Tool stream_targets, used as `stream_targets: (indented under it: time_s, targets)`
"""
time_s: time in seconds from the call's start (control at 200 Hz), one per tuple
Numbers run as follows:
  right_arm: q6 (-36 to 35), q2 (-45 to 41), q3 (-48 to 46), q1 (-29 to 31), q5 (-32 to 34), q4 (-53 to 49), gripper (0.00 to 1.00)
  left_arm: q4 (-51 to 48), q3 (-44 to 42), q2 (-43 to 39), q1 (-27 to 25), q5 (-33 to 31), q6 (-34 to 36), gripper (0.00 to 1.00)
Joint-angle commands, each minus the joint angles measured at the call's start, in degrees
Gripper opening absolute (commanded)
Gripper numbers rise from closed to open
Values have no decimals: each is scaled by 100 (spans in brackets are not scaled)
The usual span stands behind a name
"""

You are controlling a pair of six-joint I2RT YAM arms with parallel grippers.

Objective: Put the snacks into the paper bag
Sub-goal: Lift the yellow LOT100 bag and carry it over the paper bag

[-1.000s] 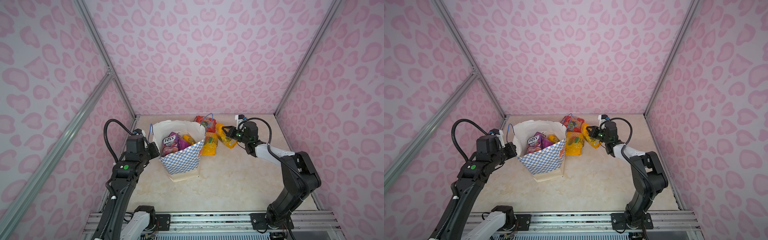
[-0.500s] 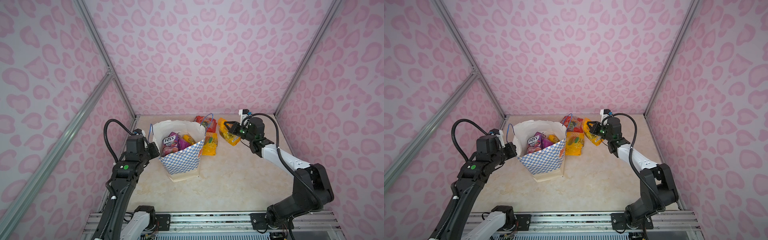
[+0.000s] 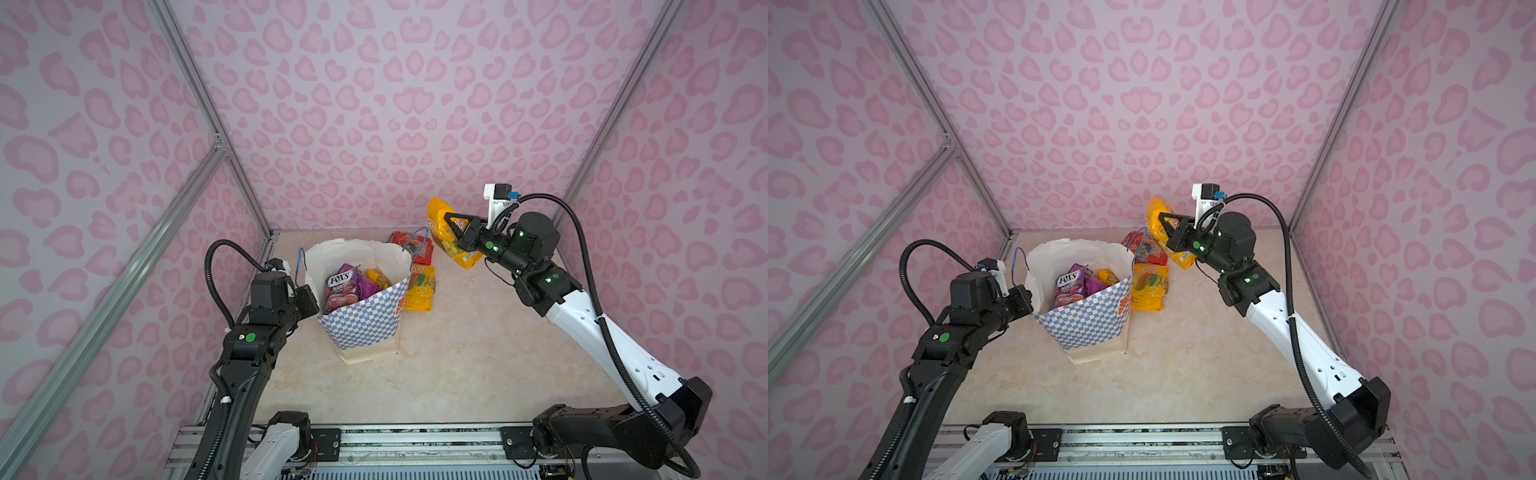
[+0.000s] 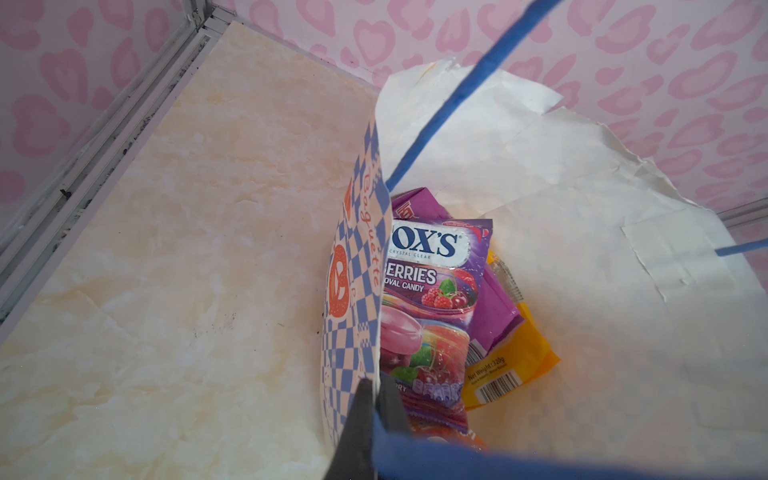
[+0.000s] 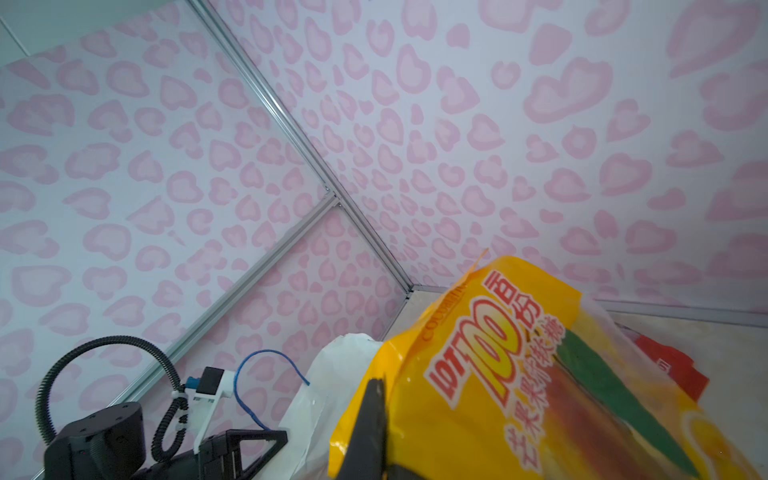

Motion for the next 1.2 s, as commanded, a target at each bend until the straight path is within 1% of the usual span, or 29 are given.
stream_targets:
  time_s: [0.0, 0.115, 0.2, 0.345, 0.54, 0.67, 0.755, 0.855, 1.195]
  targets:
    - [-500, 110, 488, 312, 222, -94, 0, 269, -21, -60, 6, 165, 27, 8]
    - [-1081, 276, 1186, 843, 662, -493, 0, 325, -44, -134, 6, 198, 27, 7]
    - [-1364, 492, 1617, 1179, 745, -686, 0, 337, -52, -141, 6, 192, 31, 7]
    - [-1563, 958, 2456, 1569, 695, -981, 0, 376, -61, -166, 6, 251, 31, 8]
    - [-1731, 1571, 3258, 2039, 549, -1211, 0, 444, -74, -203, 6, 376, 21, 7]
    - [-1876, 1929, 3881, 2285, 481, -1421, 0, 442, -83, -215, 12, 317, 27, 7]
    - [-1943, 2115, 4222, 2397, 469, -1492, 0, 416, -69, -177, 14, 340, 22, 8]
    - [-1812, 2379, 4521, 2428, 270, -1520, 0, 415, -73, -173, 14, 332, 27, 8]
    - [-1371, 3292, 4514, 2333, -244, -1510, 0, 399, -70, -169, 23, 342, 27, 8]
